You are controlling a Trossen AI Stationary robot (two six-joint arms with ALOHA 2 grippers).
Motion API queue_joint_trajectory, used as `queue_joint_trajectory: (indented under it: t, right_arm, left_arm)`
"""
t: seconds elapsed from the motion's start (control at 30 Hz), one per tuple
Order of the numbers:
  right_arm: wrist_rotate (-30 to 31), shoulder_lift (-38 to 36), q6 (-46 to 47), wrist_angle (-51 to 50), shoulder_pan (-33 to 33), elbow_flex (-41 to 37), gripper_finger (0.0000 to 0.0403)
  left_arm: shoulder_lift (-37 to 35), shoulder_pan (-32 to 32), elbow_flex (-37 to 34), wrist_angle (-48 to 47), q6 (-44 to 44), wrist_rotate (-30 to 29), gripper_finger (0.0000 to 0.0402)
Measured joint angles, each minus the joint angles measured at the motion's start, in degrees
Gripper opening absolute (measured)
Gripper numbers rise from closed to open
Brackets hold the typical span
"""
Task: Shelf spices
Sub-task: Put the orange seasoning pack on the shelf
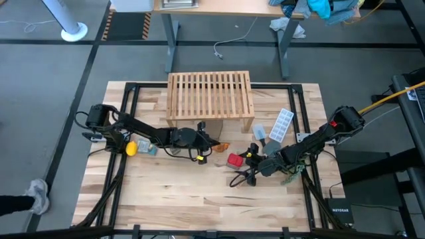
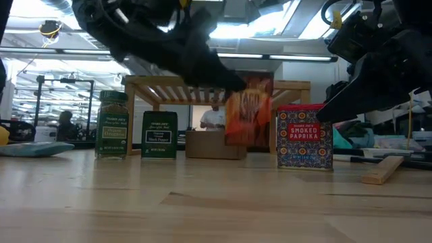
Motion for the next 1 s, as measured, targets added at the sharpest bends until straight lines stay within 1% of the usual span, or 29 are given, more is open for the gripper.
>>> queue_joint_trajectory:
  t: [0.2, 0.3, 0.4, 0.6, 0.77, 0.9, 1.0]
  right_arm:
    - [0.0, 0.0, 0.0, 0.0, 0.0, 0.0, 0.0342]
    - [0.0, 0.0, 0.0, 0.0, 0.0, 0.0, 0.0342]
    - [-0.2, 0.0, 0.0, 0.0, 0.0, 0.0, 0.0342]
    - [-2.6, 0.0, 0.0, 0.0, 0.0, 0.0, 0.0342]
    - [-2.6, 0.0, 0.0, 0.3, 0.0, 0.0, 0.0342]
    - [-2.6, 0.0, -0.1, 1.2, 0.0, 0.0, 0.0342]
    - [-2.5, 0.0, -0.4, 1.4, 0.0, 0.0, 0.0342]
  left_arm:
    - [-5.7, -1.5, 0.0, 0.0, 2.8, 0.0, 0.0]
    - [-9.2, -2.4, 0.0, -0.4, 4.6, -1.2, 0.0]
    - [-13.5, -3.1, 0.0, -1.9, 7.2, -4.1, 0.0]
    - [-23.7, -2.8, 0.0, -7.1, 10.9, -11.8, 0.0]
    - [-32.1, -0.2, 0.0, -9.9, 13.7, -15.0, 0.0]
    - [-37.2, 4.4, 0.0, -11.8, 14.6, -15.5, 0.0]
    - [-39.4, 8.7, 0.0, -13.9, 14.4, -15.5, 0.0]
